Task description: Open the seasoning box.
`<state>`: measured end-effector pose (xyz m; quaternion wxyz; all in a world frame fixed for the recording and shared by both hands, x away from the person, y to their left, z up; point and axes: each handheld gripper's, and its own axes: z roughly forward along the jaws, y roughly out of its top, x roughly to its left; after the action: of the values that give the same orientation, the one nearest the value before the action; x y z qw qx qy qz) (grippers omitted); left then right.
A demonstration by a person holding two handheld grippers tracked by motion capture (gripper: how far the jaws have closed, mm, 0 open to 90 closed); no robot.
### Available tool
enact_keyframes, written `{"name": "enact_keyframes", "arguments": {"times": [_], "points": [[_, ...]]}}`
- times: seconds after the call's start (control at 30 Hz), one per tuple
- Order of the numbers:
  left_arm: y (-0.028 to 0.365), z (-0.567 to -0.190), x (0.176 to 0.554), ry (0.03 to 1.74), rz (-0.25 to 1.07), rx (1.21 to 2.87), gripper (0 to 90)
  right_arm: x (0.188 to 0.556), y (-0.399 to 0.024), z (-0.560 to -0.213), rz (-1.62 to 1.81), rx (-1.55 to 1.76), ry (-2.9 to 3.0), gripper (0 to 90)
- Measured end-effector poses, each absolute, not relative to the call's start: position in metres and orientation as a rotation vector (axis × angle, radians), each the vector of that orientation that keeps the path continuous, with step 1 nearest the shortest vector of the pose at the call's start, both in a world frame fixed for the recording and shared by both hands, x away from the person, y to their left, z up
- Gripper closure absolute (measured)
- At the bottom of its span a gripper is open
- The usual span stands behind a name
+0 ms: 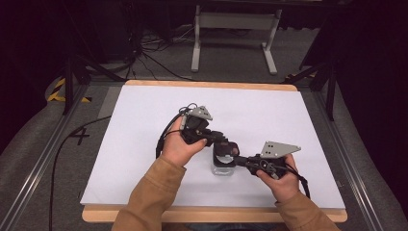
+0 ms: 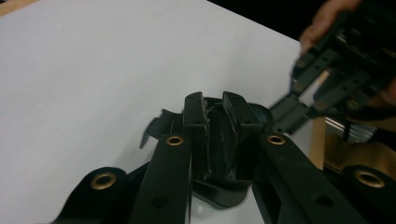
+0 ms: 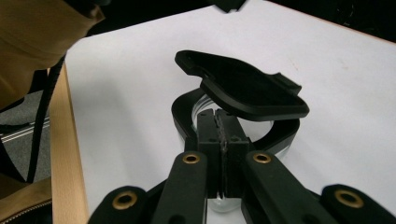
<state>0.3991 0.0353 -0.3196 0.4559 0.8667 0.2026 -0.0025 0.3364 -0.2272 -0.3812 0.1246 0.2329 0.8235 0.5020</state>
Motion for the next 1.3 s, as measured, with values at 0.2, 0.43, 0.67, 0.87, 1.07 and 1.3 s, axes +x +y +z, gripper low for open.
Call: {"name": "enact_keyframes", "arguments": {"times": [0.2, 0.43, 0.67, 0.87, 1.07, 1.3], "points": [[0.034, -0.313, 0.378, 0.416, -0.044, 2.221, 82.2, 0.341, -0.23, -0.373, 1.491, 0.67, 2.371, 89.8], [0.02, -0.325, 0.373, 0.379, -0.062, 2.33, 83.3, 0.346, -0.233, -0.367, 1.523, 0.675, 2.341, 89.8], [0.015, -0.335, 0.383, 0.44, -0.002, 2.328, 83.9, 0.344, -0.232, -0.367, 1.527, 0.678, 2.329, 89.8], [0.017, -0.333, 0.387, 0.458, 0.026, 2.267, 85.9, 0.341, -0.232, -0.369, 1.517, 0.681, 2.338, 89.7], [0.021, -0.328, 0.392, 0.482, 0.056, 2.204, 85.7, 0.34, -0.228, -0.38, 1.472, 0.686, 2.386, 89.8], [0.03, -0.33, 0.405, 0.521, 0.036, 2.099, 85.2, 0.339, -0.226, -0.39, 1.499, 0.716, 2.401, 89.8]]}}
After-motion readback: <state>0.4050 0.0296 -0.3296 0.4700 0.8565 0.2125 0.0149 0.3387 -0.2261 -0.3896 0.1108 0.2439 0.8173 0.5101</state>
